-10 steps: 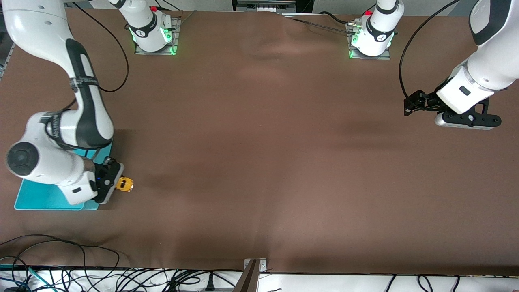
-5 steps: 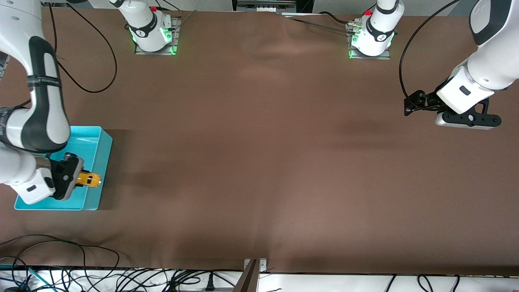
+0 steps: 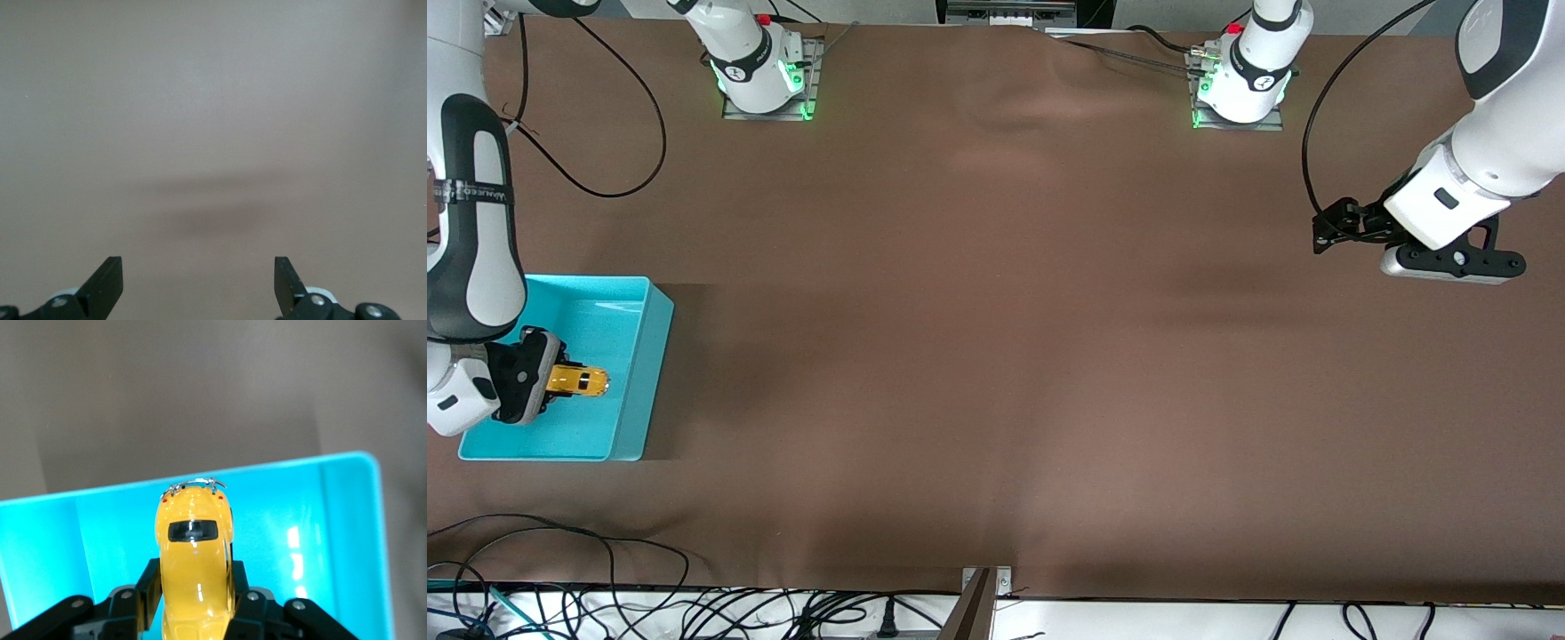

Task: Wind up and store yellow beetle car
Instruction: 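Lift the car with the right gripper over the turquoise bin, then lower the car into the bin and open the right gripper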

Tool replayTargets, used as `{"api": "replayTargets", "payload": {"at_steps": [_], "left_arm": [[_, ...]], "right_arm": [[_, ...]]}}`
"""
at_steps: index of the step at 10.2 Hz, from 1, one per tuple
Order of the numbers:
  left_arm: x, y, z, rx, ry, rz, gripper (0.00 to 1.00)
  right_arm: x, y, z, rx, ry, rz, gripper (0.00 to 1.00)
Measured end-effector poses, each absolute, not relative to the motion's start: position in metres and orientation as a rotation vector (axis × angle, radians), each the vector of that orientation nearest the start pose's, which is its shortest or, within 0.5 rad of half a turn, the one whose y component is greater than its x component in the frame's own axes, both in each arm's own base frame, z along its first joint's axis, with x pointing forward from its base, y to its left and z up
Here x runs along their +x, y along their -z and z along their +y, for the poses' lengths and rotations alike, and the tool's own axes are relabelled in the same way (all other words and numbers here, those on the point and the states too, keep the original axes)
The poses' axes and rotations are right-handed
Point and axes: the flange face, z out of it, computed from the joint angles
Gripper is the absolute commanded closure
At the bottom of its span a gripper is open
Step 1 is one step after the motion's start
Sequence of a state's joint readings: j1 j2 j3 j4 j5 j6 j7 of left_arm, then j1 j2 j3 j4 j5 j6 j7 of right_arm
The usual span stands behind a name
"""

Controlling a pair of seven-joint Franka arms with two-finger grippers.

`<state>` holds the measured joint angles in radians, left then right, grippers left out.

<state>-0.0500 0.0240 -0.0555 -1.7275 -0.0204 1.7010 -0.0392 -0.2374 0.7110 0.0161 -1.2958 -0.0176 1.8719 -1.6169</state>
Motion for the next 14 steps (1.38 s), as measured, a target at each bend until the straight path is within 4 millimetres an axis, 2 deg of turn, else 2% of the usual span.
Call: {"api": "replayTargets", "payload": {"at_steps": [6, 11, 12, 13, 14], "left_arm": [[0.562, -0.548, -0.061, -3.157, -0.084, 0.099, 0.0], [0.562, -0.548, -0.061, -3.157, -0.086, 0.099, 0.0], [0.562, -0.548, -0.061, -3.157, -0.086, 0.099, 0.0], [0.562, -0.548, -0.061, -3.157, -0.086, 0.099, 0.0], [0.562, -0.548, -0.061, -3.157, -0.086, 0.098, 0.0]], "right_arm": [[0.699, -0.253, -0.193, -2.283, -0.154, -1.937, 1.0], [0.7, -0.214, -0.19, -2.256, -0.131, -1.94, 1.0], [0.699, -0.205, -0.19, -2.241, -0.119, -1.937, 0.45], [0.698, -0.199, -0.192, -2.238, -0.1, -1.922, 0.12], [0.696, -0.196, -0.195, -2.239, -0.092, -1.911, 0.01]]}}
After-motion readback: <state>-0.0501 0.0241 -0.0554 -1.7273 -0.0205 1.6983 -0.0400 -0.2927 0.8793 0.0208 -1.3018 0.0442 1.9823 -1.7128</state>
